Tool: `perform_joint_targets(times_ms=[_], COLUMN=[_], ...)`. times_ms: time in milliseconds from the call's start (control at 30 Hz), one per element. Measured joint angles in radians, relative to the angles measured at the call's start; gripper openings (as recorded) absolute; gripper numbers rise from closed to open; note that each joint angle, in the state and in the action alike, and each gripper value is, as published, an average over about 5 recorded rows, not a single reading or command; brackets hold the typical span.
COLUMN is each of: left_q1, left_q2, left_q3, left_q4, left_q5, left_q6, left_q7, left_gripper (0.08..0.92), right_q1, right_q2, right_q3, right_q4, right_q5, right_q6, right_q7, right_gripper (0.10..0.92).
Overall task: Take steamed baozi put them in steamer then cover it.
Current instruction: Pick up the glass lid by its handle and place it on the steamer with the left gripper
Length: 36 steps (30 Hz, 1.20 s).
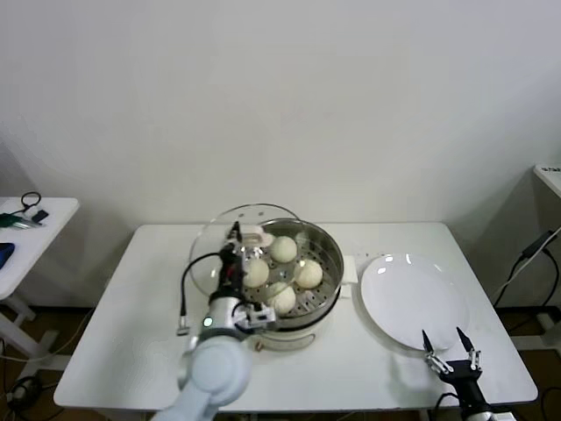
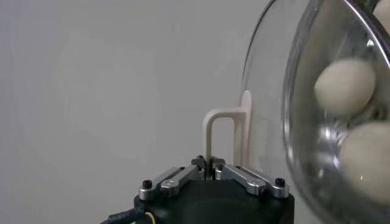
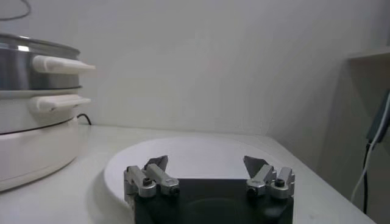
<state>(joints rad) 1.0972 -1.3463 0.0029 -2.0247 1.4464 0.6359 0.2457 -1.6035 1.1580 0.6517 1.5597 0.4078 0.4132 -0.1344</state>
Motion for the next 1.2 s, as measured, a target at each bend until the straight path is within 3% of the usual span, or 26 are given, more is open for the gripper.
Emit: perform_joint_targets(times_ms=[233,500,1200], left_q1=[-0.009,-0.030,-0.034], left_q2=[-0.103,-0.159,-0.167], left_q3=[0.075,0.100,0.077], left_q4=[0.061,0.136,0.242], left_q5=[0.094,0.144,0.182], left_q6=[0.012,0.018,0.006], left_q7=[0.013,0.000,-0.054], left_gripper=[0.138,0.138,0.138], right_q1=[0.006,0.008,0.005], right_q2=[-0.012,-0.014,0.002], right_q3=[-0.002,-0.004,0.004], right_q4=[-0.018,-0.033,-0.045], right_q5=[0.015,0.024,0.028], right_q6=[0.020,0.037,0.058], right_q7=[0.000,0.004,0.012], right_gripper=[0.823,0.823,0.823])
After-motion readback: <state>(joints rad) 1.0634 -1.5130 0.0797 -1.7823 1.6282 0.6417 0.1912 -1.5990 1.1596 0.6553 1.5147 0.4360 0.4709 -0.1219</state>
